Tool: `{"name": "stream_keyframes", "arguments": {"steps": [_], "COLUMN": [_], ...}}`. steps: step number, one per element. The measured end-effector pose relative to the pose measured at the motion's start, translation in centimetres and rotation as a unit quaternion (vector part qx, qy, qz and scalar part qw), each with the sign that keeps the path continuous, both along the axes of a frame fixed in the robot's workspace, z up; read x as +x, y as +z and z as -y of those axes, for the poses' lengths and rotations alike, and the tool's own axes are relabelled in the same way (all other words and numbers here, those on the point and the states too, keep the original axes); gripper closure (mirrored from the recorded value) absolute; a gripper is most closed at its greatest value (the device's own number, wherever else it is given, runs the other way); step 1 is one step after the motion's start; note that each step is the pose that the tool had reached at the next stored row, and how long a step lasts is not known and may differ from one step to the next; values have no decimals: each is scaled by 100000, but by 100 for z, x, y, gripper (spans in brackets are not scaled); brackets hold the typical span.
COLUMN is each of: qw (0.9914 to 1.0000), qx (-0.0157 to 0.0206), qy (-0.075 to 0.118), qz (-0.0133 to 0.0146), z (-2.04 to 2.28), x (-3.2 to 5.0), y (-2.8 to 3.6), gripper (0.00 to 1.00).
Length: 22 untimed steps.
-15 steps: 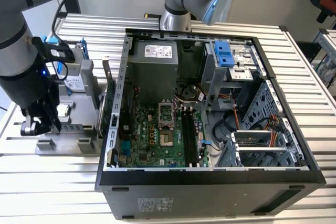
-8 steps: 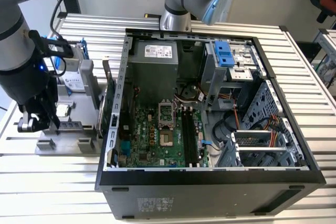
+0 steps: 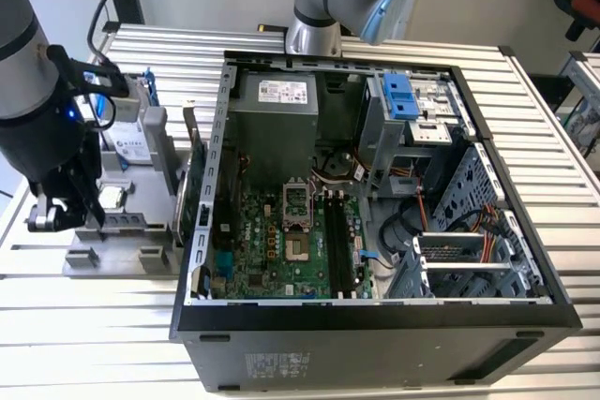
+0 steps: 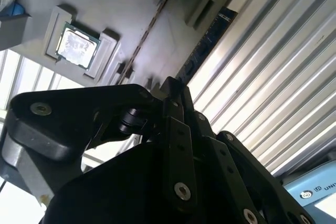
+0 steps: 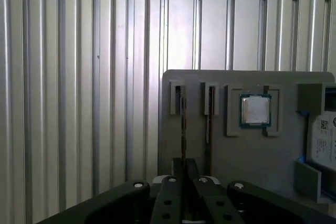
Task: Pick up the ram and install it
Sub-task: 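Pick up the ram and move it above insertion slot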
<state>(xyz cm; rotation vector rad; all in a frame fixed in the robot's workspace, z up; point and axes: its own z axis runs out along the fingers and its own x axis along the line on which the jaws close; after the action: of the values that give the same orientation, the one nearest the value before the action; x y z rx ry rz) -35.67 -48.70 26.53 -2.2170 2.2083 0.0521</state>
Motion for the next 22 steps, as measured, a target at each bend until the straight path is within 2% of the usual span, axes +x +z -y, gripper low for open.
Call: {"name": "stream_keyframes", "arguments": {"steps": [22], "qw": [100000], "qx": [-4], "qy": [-2], "qz": [-2], "z": [0], "x": [0], "y": [279], "gripper": [100]}}
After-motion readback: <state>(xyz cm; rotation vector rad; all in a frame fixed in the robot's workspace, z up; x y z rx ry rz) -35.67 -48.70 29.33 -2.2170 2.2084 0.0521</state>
